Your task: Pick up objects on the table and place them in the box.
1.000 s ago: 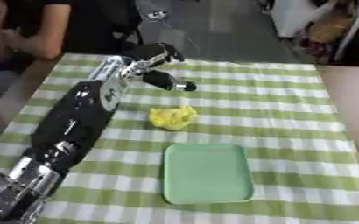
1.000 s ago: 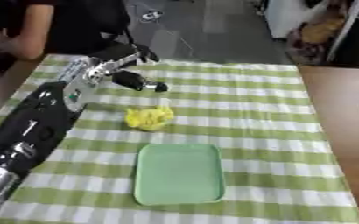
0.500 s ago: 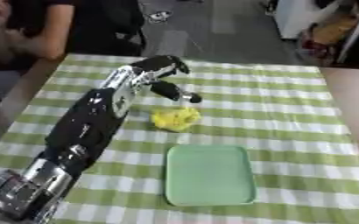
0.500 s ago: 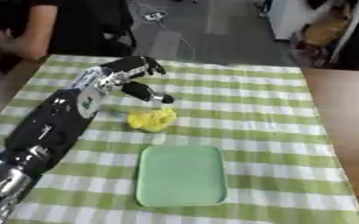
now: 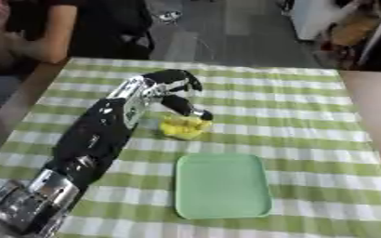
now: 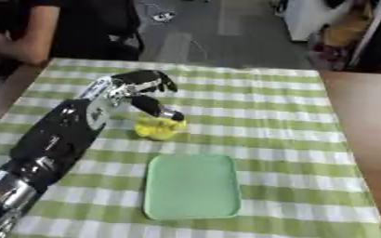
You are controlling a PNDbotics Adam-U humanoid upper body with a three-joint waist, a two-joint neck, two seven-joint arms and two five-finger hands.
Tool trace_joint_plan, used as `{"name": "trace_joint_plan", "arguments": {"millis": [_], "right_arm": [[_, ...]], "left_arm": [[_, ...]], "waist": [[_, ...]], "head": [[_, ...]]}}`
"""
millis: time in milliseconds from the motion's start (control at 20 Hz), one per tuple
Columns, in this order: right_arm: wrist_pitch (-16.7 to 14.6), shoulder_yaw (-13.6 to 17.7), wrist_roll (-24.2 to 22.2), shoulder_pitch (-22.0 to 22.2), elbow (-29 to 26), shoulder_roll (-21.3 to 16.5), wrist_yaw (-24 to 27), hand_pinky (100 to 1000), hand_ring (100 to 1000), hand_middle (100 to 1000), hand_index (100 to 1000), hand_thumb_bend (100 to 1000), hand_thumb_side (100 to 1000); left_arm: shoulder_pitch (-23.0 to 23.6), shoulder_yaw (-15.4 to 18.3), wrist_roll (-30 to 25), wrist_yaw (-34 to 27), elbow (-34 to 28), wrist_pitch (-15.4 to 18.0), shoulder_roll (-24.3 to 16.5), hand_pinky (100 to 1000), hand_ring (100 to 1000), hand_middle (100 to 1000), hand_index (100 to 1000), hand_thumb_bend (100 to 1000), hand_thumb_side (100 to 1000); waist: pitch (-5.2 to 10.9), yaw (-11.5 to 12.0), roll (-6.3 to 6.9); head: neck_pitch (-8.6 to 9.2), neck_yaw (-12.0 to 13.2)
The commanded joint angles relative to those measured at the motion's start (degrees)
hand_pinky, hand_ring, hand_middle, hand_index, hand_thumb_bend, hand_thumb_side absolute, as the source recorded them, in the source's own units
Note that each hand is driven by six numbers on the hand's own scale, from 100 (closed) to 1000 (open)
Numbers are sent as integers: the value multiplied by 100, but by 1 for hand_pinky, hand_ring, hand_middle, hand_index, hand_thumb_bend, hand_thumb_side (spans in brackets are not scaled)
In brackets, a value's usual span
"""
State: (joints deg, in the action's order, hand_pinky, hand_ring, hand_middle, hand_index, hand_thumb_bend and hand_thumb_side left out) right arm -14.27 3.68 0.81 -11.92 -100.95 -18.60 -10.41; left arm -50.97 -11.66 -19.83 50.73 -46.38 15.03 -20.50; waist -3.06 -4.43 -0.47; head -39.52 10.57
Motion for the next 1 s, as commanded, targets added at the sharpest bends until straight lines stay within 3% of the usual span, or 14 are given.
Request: {"name": "trace_joint_plan", "arguments": {"millis": [50, 1000], "right_arm": [[-11, 13, -8, -52, -80, -57, 19, 694, 756, 781, 892, 100, 789], [-17, 13, -19, -69, -86, -73, 20, 694, 756, 781, 892, 100, 789]], "left_arm": [[-108, -11, -66, 39, -40, 27, -106, 695, 714, 780, 836, 765, 782], [74, -87, -394, 256, 199, 173, -114, 685, 648, 739, 815, 766, 759]], "waist": [[59, -14, 4], [41, -40, 31]], "head": [[87, 42], [99, 22]]}}
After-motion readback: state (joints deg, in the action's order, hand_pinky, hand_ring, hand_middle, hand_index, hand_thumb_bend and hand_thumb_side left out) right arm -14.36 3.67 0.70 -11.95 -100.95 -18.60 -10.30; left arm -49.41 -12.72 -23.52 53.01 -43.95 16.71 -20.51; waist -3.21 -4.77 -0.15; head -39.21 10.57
